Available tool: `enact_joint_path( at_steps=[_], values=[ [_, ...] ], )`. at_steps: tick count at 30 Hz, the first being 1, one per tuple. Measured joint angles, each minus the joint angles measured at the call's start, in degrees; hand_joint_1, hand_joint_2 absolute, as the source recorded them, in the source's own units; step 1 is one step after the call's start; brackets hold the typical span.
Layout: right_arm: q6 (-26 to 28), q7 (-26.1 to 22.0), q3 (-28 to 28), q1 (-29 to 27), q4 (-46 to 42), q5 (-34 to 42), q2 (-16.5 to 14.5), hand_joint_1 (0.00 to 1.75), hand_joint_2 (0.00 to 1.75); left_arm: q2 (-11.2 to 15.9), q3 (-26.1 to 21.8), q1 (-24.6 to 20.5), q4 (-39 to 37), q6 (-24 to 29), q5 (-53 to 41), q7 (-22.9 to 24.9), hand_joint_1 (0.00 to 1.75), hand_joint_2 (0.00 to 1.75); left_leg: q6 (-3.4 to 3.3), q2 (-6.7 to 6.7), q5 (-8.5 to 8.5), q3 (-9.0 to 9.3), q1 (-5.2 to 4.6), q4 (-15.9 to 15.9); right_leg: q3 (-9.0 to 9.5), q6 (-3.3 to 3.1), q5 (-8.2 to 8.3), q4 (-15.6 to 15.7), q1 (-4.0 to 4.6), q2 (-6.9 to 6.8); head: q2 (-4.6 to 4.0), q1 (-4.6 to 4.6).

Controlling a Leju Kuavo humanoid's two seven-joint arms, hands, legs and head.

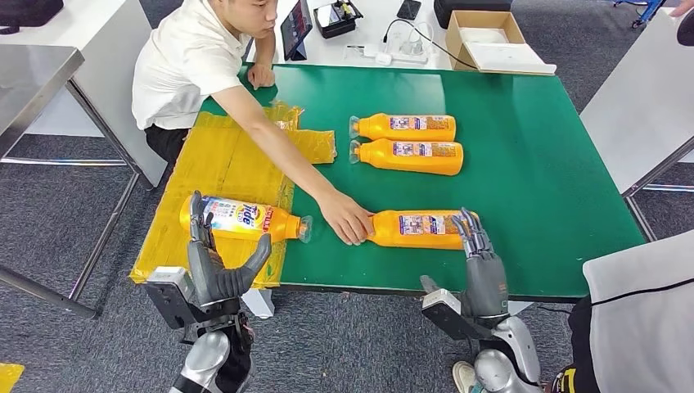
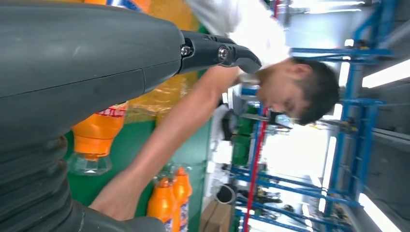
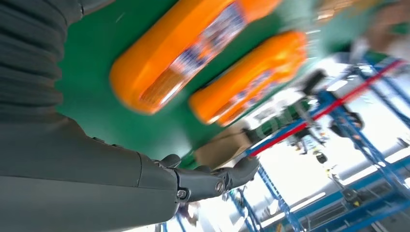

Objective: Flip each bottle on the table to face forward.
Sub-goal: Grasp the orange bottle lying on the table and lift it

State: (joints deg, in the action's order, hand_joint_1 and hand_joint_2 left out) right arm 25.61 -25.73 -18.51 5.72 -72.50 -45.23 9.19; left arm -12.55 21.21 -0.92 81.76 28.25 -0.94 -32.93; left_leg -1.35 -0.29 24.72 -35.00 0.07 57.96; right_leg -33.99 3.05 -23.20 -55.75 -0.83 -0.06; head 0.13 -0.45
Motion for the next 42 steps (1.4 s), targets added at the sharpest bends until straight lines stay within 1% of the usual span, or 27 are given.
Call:
enact_joint_path(
  at_steps=[3,6,10,14,19,25,30,33,36,37,40,41,42],
  values=[
    [0.2,0.6,1.8,3.1,5.4,-3.0,2.3,0.0,1.75,0.4,1.2,2.1,2.9,1.2,-0.3,-0.8,0.0,1.75,-0.02,-0.01,-0.05,0.01,0.0,0.0,0.02,0.04,0.04,0.0,0.0,0.0,0.0,0.02],
    [0.2,0.7,2.7,5.6,9.7,-4.1,3.7,0.0,1.75,0.9,1.9,3.2,4.8,1.5,-0.3,-1.0,0.0,1.75,-0.02,-0.01,-0.07,0.03,0.0,0.0,0.03,0.05,0.06,0.0,0.0,0.0,0.0,0.03],
    [-0.5,1.8,2.8,7.8,13.6,-5.9,4.2,0.0,1.75,1.3,2.2,3.7,6.0,1.4,0.0,-1.2,0.0,1.75,-0.02,0.0,-0.06,0.02,0.01,0.0,0.02,0.05,0.06,0.0,0.02,0.0,0.0,0.0],
    [-3.0,4.2,1.9,12.2,20.0,-8.5,4.2,0.0,1.75,1.4,2.8,3.4,6.2,1.1,0.4,-1.2,0.0,1.75,-0.02,0.01,-0.07,0.02,0.02,0.0,0.01,0.05,0.06,0.0,0.01,0.01,0.0,0.01],
    [-5.5,7.1,-0.6,18.0,28.9,-11.5,3.4,0.0,1.75,1.4,3.7,2.4,6.1,0.9,0.9,-0.5,0.0,1.75,-0.05,-0.03,-0.1,0.02,0.01,0.0,0.04,0.06,0.07,0.0,0.0,-0.01,0.0,0.02],
    [-11.8,10.0,-3.3,24.1,37.3,-12.3,1.4,0.0,1.75,1.4,5.2,0.4,4.5,0.0,1.4,1.5,0.0,1.75,-0.04,0.0,-0.1,0.03,0.01,0.0,0.03,0.07,0.08,0.0,0.01,0.0,0.0,0.01],
    [-15.3,11.8,-5.9,28.9,41.7,-13.2,-0.5,0.0,1.75,1.3,6.5,-1.5,2.4,-0.7,1.6,2.2,0.0,1.75,-0.03,0.0,-0.12,0.04,0.02,0.0,0.02,0.07,0.08,0.0,0.02,0.0,0.0,0.0],
    [-16.3,12.0,-6.8,30.4,43.2,-13.2,-1.1,0.0,1.75,1.2,6.8,-1.9,1.8,-0.9,1.8,2.4,0.0,1.75,-0.03,-0.01,-0.12,0.03,0.02,0.0,0.02,0.07,0.08,0.0,0.01,0.0,0.0,0.01],
    [-18.8,12.3,-7.6,31.6,44.3,-13.0,-1.6,0.0,1.75,1.2,6.9,-2.4,1.3,-1.1,2.0,2.8,0.0,1.75,-0.03,0.01,-0.12,0.02,0.01,0.0,0.02,0.07,0.08,0.0,0.01,0.01,0.0,0.01],
    [-19.8,12.3,-7.9,32.0,44.6,-12.9,-1.7,0.16,1.75,1.2,7.0,-2.5,1.1,-1.2,2.0,3.0,0.0,1.75,-0.03,0.01,-0.11,0.03,0.01,0.0,0.02,0.07,0.08,0.0,0.01,0.01,0.0,0.01],
    [-22.3,12.5,-8.8,33.2,45.4,-12.2,-2.1,1.47,1.75,1.2,7.3,-3.2,0.5,-1.5,2.0,3.2,0.0,1.75,-0.03,0.0,-0.12,0.03,0.01,0.0,0.02,0.07,0.08,0.0,0.01,0.0,0.0,0.02],
    [-23.1,12.4,-9.1,33.6,45.6,-11.9,-2.2,1.75,1.75,1.2,7.5,-3.4,0.3,-1.7,2.0,3.2,0.0,1.75,-0.03,0.0,-0.12,0.04,0.01,0.0,0.03,0.07,0.08,0.0,0.01,0.0,0.0,0.02],
    [-23.6,12.3,-9.3,33.8,45.8,-11.6,-2.4,1.75,1.75,1.2,7.6,-3.6,0.1,-1.8,2.0,3.2,0.0,1.75,-0.03,0.01,-0.12,0.05,0.01,0.0,0.03,0.07,0.08,0.0,0.01,0.01,0.0,0.02]
  ],
)
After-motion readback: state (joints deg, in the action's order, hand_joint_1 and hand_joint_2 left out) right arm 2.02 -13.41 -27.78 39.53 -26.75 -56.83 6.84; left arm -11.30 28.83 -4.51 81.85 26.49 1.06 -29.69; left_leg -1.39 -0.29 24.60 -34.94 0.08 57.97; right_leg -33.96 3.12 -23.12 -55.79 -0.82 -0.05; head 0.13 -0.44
